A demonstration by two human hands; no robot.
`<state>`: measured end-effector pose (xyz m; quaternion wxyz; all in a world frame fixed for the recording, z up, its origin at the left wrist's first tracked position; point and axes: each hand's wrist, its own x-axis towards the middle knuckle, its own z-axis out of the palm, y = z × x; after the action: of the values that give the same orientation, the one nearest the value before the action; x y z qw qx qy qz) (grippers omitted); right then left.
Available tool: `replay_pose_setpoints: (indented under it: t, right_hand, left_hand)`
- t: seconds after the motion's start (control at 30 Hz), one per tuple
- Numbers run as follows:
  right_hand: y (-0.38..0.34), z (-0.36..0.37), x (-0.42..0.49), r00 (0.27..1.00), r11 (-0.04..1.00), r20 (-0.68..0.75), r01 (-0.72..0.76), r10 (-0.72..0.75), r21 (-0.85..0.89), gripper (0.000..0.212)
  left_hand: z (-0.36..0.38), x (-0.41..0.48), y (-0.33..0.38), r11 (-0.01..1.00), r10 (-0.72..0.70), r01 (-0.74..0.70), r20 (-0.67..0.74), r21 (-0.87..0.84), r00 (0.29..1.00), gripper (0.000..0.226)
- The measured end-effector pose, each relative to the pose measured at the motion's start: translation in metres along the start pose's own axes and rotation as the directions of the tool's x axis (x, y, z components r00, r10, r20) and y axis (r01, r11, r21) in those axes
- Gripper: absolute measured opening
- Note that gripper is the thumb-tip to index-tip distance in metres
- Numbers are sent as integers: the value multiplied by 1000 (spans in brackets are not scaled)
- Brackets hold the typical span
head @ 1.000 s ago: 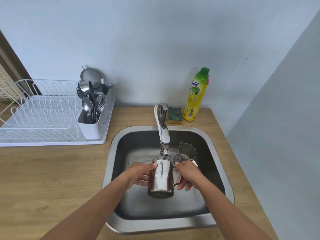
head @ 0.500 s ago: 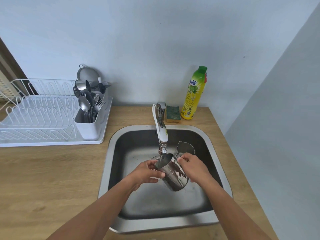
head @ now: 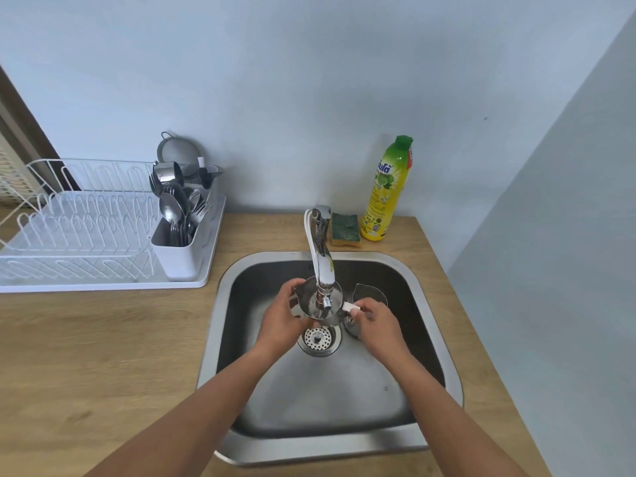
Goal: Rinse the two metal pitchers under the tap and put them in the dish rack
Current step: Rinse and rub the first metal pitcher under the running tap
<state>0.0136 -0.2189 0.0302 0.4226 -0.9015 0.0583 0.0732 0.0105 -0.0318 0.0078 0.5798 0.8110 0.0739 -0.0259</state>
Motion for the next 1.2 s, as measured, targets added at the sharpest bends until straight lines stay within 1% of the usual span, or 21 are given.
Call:
replay_pose_setpoints:
  t: [0.1,0.2,0.3,0.43,0.53,0.7,0.83,1.0,1.13,1.2]
  right_hand:
    - [2,11,4,999,994,25,-38,36,106,12]
    - [2,19,4,996,973,65,-73,60,218,16]
    - [4,28,1,988,938,132,-121,82,325,16]
    - [8,36,-8,962,906,248,-205,115,371,17]
    - [12,40,-12,946,906,291,-242,142,347,17]
    - [19,38,-16,928,902,332,-280,167,328,17]
    - [24,29,-17,923,904,330,-302,198,302,20]
    - [29,8,-17,942,938,272,-260,195,229,29]
    - [29,-13,-16,969,966,185,-195,163,169,28]
    - [28,-21,-15,979,976,142,-165,146,138,28]
  left_hand:
    - [-8,0,-1,990,67,-59,-58,129,996,77]
    - [-19,-2,0,963,97,-80,-57,256,994,83]
    - [-29,-7,0,943,99,-90,-12,319,995,84]
    - [-37,-14,0,943,56,-69,50,326,997,78]
    - [-38,-19,-4,949,9,-29,64,312,998,77]
    - [-34,-26,-14,956,-77,52,78,288,994,67]
    - [-27,-28,-24,951,-165,131,100,281,981,76]
    - [-15,-33,-28,956,-205,169,132,242,970,72]
    - [-3,-34,-27,956,-238,201,167,212,957,75]
    - [3,-33,-24,961,-242,207,190,185,952,73]
